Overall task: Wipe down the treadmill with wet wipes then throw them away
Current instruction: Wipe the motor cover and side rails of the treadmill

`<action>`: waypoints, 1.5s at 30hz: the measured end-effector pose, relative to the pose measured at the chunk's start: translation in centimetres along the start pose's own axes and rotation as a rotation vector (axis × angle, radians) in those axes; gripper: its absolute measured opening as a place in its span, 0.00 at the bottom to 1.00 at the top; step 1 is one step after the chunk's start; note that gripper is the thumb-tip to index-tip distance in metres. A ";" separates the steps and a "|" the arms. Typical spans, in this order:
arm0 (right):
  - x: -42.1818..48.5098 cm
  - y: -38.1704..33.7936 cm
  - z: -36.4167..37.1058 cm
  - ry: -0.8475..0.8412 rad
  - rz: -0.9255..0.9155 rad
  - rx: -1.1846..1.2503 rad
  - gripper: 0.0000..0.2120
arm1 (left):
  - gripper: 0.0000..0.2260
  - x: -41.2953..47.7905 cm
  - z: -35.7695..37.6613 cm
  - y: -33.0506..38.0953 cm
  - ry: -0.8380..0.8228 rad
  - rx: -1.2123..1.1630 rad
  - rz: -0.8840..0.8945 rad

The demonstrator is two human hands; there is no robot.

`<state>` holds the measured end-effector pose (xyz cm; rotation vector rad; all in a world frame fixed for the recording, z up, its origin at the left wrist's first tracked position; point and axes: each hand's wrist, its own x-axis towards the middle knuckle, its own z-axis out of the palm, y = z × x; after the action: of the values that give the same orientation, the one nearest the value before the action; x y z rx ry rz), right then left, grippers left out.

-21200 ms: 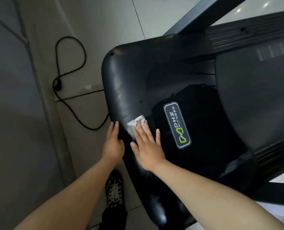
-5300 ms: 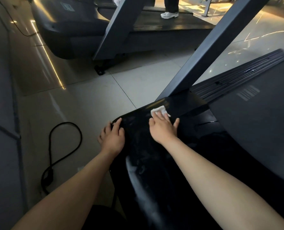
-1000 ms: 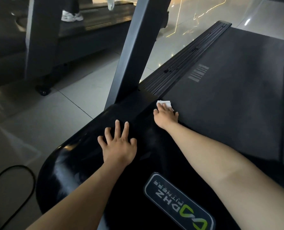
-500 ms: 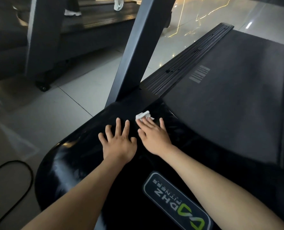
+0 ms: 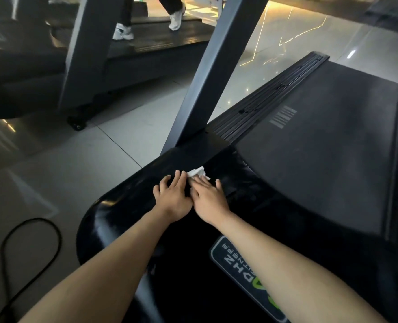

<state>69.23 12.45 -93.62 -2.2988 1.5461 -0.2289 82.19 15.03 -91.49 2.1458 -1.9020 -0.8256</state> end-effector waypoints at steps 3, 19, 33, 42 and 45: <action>-1.2 0.3 -0.1 -0.048 -0.080 0.006 0.25 | 0.31 -1.0 -1.0 -2.8 0.041 -0.116 0.102; 2.2 -7.5 2.6 -0.099 -0.119 -0.134 0.25 | 0.34 -3.1 -4.4 -12.9 0.214 -0.019 -0.245; 6.8 -13.5 3.9 -0.141 -0.051 -0.181 0.21 | 0.37 -2.2 -6.1 -14.7 0.014 -0.101 -0.244; 8.5 -11.9 1.2 -0.220 0.391 -0.233 0.25 | 0.38 -0.2 -7.7 -15.7 -0.179 -0.150 -0.176; 9.0 -12.0 1.2 -0.212 0.393 -0.232 0.24 | 0.37 2.4 -8.1 -15.5 -0.257 -0.179 -0.184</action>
<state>83.39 8.46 -90.74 -2.0369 1.9447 0.2997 99.73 13.65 -92.62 2.2164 -1.6754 -1.3117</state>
